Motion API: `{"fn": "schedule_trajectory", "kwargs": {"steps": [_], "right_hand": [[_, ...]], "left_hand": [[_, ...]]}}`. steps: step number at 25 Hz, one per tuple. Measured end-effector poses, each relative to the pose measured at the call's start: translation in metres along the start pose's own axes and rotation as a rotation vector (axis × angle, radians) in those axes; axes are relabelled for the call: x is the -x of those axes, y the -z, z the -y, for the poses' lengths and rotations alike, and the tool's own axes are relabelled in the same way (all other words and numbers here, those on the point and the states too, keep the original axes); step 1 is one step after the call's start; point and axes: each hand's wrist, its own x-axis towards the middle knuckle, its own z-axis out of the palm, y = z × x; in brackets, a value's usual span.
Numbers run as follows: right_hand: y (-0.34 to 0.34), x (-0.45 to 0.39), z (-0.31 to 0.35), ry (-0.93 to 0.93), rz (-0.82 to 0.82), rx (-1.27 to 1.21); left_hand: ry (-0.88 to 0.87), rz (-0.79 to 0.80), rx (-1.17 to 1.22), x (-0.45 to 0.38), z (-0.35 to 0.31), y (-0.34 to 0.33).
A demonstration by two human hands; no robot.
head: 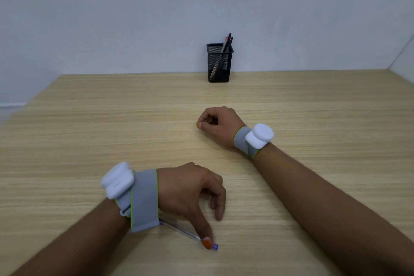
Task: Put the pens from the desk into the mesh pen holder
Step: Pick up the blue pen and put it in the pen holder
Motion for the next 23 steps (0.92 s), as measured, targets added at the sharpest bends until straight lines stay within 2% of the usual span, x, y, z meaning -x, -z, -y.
{"fn": "schedule_trajectory", "kwargs": {"steps": [9,23], "right_hand": [[-0.002,0.002,0.0,-0.008,-0.009,0.009],[-0.003,0.002,0.001,0.002,0.0,0.04]], "left_hand": [[-0.011,-0.011,-0.075,0.002,-0.003,-0.006],[-0.013,-0.19,0.093,-0.003,0.007,-0.003]]}}
